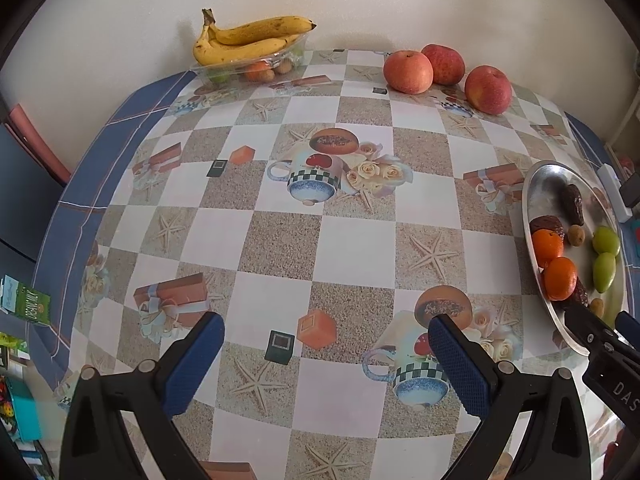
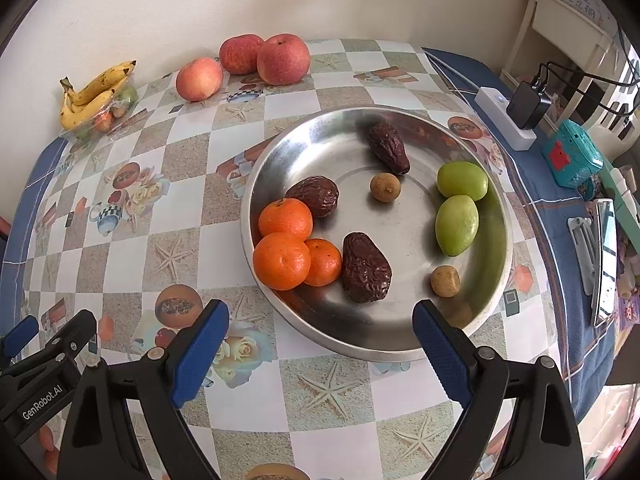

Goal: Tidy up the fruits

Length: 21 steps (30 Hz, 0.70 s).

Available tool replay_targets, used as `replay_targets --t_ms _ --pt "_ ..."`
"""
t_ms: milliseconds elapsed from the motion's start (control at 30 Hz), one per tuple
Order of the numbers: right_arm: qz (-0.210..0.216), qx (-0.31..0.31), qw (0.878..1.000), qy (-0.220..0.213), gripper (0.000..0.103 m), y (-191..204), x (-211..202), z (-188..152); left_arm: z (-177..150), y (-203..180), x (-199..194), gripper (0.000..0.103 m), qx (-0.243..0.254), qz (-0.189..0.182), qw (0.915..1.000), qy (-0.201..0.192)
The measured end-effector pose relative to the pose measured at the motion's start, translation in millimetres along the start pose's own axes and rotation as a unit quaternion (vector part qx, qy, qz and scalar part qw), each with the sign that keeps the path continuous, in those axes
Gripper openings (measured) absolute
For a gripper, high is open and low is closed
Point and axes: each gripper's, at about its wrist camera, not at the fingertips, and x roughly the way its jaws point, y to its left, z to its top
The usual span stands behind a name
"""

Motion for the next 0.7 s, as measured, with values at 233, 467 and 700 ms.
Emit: replay_targets --t_ms 233,467,700 --pt "0.000 0.000 1.000 0.000 0.094 0.1 0.4 0.0 0.1 -0.4 -0.9 0.103 0.001 -0.002 1.0000 -0.004" --pt "0.001 0.001 1.000 0.002 0.094 0.1 1.5 -0.1 0.6 -0.4 -5.3 0.103 -0.001 -0.008 0.9998 -0.016" --pt "0.001 0.002 1.000 0.006 0.094 -0.5 3.2 -0.6 0.1 0.6 -4.7 0.103 -0.006 -0.002 0.9999 -0.013"
